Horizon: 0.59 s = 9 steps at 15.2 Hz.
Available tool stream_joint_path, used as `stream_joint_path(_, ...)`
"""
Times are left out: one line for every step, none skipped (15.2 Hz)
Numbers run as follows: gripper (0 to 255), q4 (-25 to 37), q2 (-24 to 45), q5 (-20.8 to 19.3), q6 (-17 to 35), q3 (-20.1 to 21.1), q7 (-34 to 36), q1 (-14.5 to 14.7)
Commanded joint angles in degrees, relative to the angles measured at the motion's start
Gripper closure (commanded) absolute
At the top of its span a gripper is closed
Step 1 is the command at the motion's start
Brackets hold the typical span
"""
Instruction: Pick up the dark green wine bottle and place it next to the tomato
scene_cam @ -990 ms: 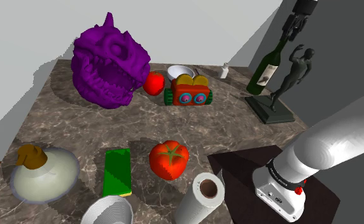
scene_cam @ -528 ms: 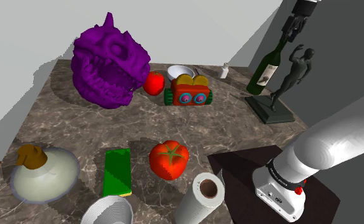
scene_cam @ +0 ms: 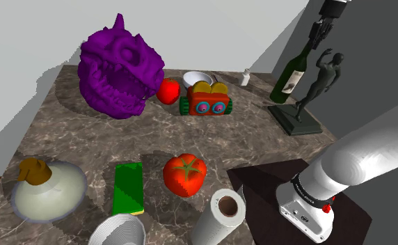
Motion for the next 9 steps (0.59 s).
stream_joint_path(255, 0.0, 0.0, 0.0, 0.0, 0.0, 0.0, 0.0)
stream_joint_path(255, 0.0, 0.0, 0.0, 0.0, 0.0, 0.0, 0.0)
stream_joint_path(255, 1.0, 0.2, 0.1, -0.8, 0.0, -0.1, 0.0)
stream_joint_path(255, 2.0, 0.5, 0.2, -1.6, 0.0, -0.2, 0.0)
stream_joint_path(255, 3.0, 0.7, 0.3, -2.4, -0.1, -0.3, 0.0)
stream_joint_path(255, 4.1, 1.0, 0.4, -3.2, -0.1, -0.5, 0.0)
stream_joint_path(255, 5.1, 1.3, 0.5, -4.0, -0.2, -0.6, 0.0)
stream_joint_path(255, 6.2, 1.6, 0.7, -4.8, -0.2, -0.7, 0.0)
stream_joint_path(255, 7.3, 1.9, 0.8, -5.6, -0.3, -0.9, 0.0)
